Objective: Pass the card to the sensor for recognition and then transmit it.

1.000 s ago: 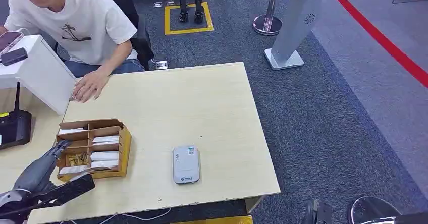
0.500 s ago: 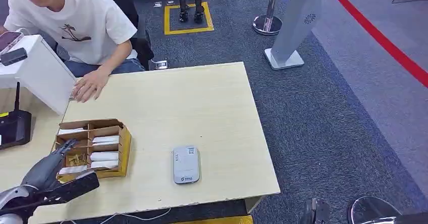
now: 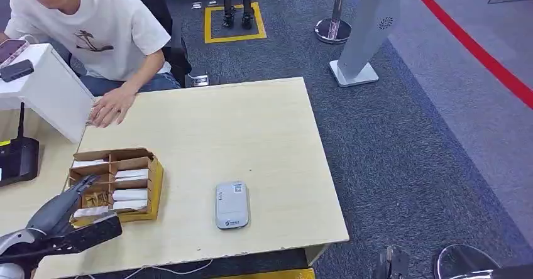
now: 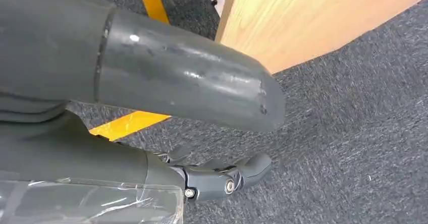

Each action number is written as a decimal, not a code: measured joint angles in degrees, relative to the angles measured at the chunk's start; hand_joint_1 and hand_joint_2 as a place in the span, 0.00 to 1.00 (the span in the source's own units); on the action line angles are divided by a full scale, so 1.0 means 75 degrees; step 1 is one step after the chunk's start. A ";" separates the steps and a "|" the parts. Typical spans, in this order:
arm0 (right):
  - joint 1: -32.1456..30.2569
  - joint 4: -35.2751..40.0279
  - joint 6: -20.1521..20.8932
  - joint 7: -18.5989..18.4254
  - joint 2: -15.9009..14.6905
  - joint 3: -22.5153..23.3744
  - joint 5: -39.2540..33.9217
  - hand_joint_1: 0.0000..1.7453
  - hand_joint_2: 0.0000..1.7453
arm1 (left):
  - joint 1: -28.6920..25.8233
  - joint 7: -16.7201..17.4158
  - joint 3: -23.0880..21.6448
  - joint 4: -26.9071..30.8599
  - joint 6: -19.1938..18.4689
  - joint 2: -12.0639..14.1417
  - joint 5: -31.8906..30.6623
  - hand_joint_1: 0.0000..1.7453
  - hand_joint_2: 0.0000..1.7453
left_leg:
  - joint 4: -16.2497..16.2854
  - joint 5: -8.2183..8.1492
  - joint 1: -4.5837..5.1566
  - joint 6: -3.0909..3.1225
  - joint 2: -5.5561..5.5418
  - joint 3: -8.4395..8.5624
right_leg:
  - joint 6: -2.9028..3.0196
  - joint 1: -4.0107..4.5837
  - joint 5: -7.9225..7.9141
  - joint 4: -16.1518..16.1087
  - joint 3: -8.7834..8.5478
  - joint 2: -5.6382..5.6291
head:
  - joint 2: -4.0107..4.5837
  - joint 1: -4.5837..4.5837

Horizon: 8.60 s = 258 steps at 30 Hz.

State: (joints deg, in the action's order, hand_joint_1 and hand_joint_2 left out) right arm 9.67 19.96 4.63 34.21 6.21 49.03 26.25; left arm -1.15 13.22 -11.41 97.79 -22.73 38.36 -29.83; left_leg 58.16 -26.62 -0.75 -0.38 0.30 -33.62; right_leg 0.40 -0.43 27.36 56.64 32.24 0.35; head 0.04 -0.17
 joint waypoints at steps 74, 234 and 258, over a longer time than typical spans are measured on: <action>-0.0223 -0.0152 0.0009 0.0023 0.0003 -0.0589 -0.0431 0.00 0.00 | -0.0005 0.0050 0.0225 0.0539 0.0469 0.0347 -0.0131 0.00 1.00 | 0.0000 0.0001 -0.0002 0.0000 0.0002 0.0002 | 0.0000 0.0000 0.0000 0.0001 0.0002 -0.0003 | 0.0000 0.0003; -0.0129 -0.0245 -0.0119 -0.0219 -0.0058 -0.0810 -0.0519 0.00 0.00 | -0.1307 0.0411 0.1346 0.0863 0.0052 0.0775 0.1772 0.00 1.00 | -0.0002 -0.0003 -0.0017 -0.0030 0.0007 0.0006 | 0.0020 0.0010 0.0005 0.0004 0.0000 -0.0015 | 0.0000 0.0000; -0.0012 -0.0300 -0.0119 -0.0265 -0.0052 -0.0938 -0.0385 0.00 0.00 | 0.0111 -0.0125 -0.0362 0.0451 -0.0137 0.0300 0.1766 0.00 1.00 | -0.0001 0.0005 -0.0016 -0.0033 0.0006 0.0007 | 0.0027 0.0010 -0.0005 0.0004 0.0001 -0.0012 | 0.0000 0.0000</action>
State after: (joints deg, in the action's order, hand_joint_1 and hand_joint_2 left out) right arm 9.58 17.70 3.74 32.22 5.81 41.99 23.37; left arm -0.32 12.28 -14.12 101.17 -23.76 40.61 -16.59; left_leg 58.16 -26.58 -0.87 -0.63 0.34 -33.57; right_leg 0.60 -0.36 27.32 56.66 32.25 0.26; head 0.04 -0.17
